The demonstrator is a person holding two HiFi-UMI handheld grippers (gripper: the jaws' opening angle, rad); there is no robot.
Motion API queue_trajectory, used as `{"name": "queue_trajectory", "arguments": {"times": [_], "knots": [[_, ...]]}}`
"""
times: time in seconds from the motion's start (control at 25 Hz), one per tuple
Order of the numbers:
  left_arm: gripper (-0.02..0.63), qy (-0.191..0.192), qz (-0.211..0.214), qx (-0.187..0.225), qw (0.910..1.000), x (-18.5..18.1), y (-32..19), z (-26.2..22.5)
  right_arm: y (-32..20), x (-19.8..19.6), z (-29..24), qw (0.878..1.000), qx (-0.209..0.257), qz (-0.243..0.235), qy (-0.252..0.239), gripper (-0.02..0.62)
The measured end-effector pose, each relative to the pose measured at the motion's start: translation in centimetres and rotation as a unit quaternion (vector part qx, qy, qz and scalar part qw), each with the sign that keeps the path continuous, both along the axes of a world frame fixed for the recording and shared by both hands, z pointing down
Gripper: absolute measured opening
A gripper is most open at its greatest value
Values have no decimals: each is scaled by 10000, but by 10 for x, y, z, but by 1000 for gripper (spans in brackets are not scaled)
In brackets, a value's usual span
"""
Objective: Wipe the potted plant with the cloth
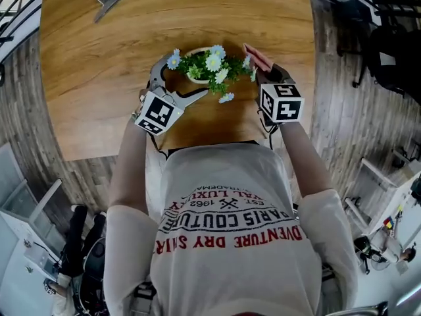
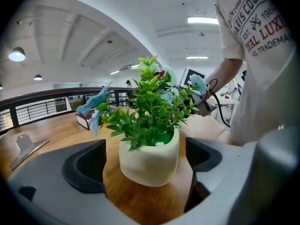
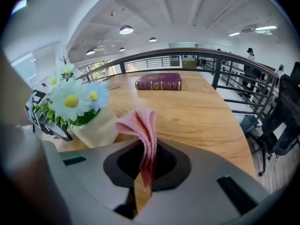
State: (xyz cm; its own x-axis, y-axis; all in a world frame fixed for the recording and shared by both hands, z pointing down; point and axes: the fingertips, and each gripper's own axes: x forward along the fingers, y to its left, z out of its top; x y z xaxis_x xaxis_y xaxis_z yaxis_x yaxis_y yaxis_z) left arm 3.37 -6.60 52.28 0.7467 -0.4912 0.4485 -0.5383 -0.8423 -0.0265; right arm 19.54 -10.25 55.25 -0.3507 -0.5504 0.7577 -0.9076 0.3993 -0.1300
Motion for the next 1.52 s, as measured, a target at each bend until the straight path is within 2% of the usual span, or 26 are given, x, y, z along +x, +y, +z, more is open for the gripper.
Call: {"name": "queue_trajectory", "arguments": {"times": [0.12, 0.28, 0.6, 0.92, 1.12, 1.24, 1.4, 1.52], "knots": [[520, -124, 285, -2, 9995, 4, -4, 5, -9, -1, 1, 9994, 25, -325, 80, 37], [520, -523, 799, 91, 9954, 15, -6, 15, -20, -3, 3, 9977, 97, -652, 144, 37], [518, -548, 1062, 196, 9926, 27, -8, 18, -29, -9, 8, 9967, 42, -805, 109, 37], [517, -373, 746, 126, 9964, 30, -7, 14, -30, -6, 8, 9967, 25, -794, 161, 37], [517, 51, 222, 96, 9997, 28, -12, -13, -29, 2, 0, 9977, 55, -654, 159, 37], [517, 185, -99, 55, 9998, 20, -19, -37, -24, -9, -14, 9975, 124, -673, -174, 37], [517, 407, -205, -15, 9990, 9, -32, -75, -15, -49, -48, 9889, 421, -1145, -850, 37], [517, 565, -170, -56, 9982, 0, -34, -103, -4, -78, -69, 9803, 724, -1609, -891, 37]]}}
